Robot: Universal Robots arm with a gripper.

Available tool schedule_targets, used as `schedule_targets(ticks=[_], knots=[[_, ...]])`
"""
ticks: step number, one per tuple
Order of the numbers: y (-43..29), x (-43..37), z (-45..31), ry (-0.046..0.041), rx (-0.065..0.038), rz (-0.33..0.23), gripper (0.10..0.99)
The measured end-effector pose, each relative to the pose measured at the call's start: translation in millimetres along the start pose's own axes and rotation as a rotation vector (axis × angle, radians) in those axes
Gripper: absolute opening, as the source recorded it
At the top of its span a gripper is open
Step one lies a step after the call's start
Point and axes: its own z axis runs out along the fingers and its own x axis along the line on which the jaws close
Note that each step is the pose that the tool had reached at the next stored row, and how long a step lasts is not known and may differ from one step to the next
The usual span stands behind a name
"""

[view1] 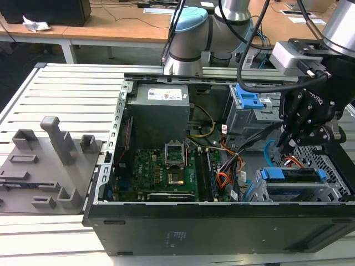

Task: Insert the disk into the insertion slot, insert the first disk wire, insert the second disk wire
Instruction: 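Insert the second disk wire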

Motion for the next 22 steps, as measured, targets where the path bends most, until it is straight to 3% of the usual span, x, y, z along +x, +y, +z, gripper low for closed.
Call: schedule_targets(ticks=[5, 10, 11, 15, 22], knots=[[0.2, 3.5, 0.1, 0.0042, 0.0, 0.0, 0.161], [1.6, 31.3, 2.0, 0.0041, 0.0, 0.001, 0.161], [1.7, 33.0, 3.1, 0.0035, 0.0, 0.007, 0.161], [0.5, 33.3, 7.6, -0.0016, -0.002, 0.056, 0.161], [-12.1, 32.8, 13.1, -0.0087, -0.006, 0.064, 0.161]])
